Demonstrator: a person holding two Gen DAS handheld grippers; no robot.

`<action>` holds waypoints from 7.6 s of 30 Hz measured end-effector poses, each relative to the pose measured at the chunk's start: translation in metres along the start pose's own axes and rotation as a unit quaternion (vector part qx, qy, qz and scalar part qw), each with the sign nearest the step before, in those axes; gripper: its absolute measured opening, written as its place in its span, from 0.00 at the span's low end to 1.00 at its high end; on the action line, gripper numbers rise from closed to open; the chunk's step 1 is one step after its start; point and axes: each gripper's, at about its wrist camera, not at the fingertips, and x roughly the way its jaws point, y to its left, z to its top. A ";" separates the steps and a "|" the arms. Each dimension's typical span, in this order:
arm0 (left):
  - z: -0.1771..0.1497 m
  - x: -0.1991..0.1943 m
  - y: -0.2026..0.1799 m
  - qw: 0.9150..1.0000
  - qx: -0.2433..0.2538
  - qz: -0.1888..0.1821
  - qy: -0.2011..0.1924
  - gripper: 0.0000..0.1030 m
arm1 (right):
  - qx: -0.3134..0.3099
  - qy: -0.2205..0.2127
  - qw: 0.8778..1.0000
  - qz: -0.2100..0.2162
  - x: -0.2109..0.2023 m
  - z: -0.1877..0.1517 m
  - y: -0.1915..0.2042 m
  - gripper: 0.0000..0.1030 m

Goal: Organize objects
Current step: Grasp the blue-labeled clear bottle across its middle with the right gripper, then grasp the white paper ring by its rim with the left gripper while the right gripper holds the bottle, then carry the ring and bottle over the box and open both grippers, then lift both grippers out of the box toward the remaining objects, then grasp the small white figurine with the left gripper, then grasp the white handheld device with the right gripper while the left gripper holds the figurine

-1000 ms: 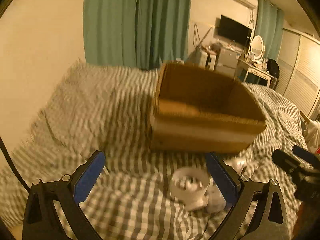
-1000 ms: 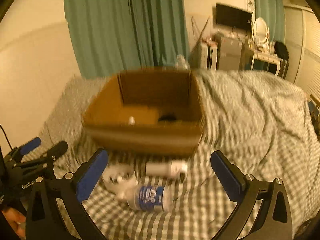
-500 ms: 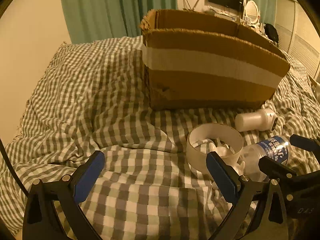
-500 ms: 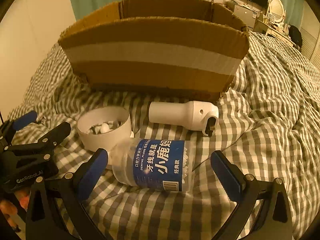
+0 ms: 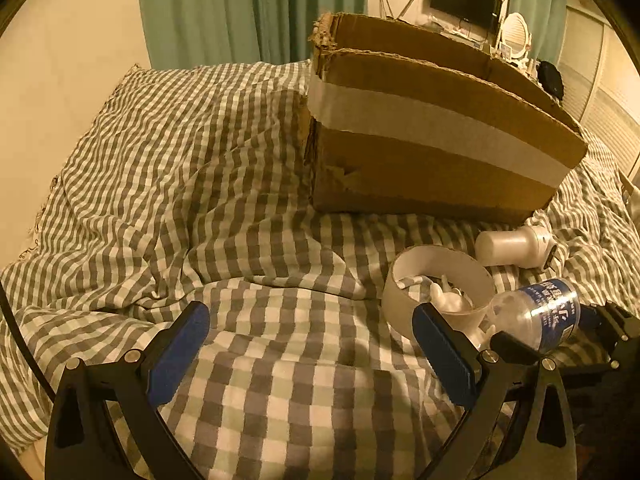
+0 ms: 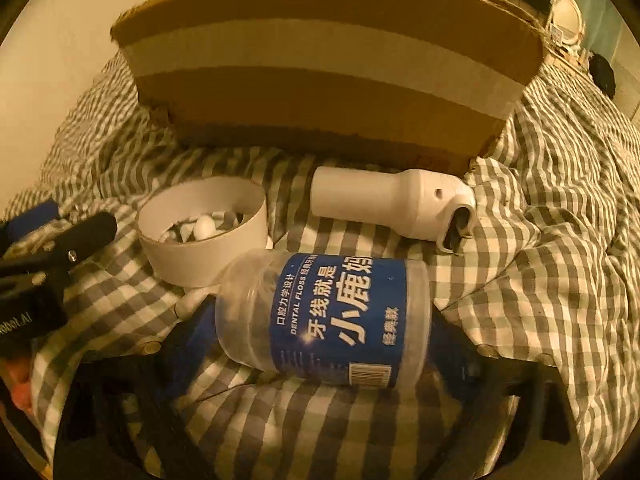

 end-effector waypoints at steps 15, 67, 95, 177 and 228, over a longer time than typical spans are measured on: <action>0.014 0.024 -0.057 0.995 0.044 -0.073 0.043 1.00 | 0.055 -0.078 0.994 -0.045 -0.062 0.020 -0.067 0.90; 0.086 -0.136 -0.040 0.991 0.042 -0.063 -0.114 0.80 | -0.034 -0.197 0.980 -0.008 -0.203 0.049 -0.009 0.89; 0.254 0.023 -0.068 0.993 0.078 -0.042 -0.078 0.80 | 0.001 -0.182 0.983 0.038 -0.070 0.251 -0.078 0.89; -0.022 0.065 -0.119 0.993 0.074 -0.001 0.090 0.53 | -0.056 -0.074 0.995 0.032 -0.036 0.036 -0.102 0.99; 0.017 0.018 -0.039 0.999 0.033 -0.014 -0.002 0.52 | -0.174 -0.009 0.984 0.037 0.032 0.054 -0.012 0.55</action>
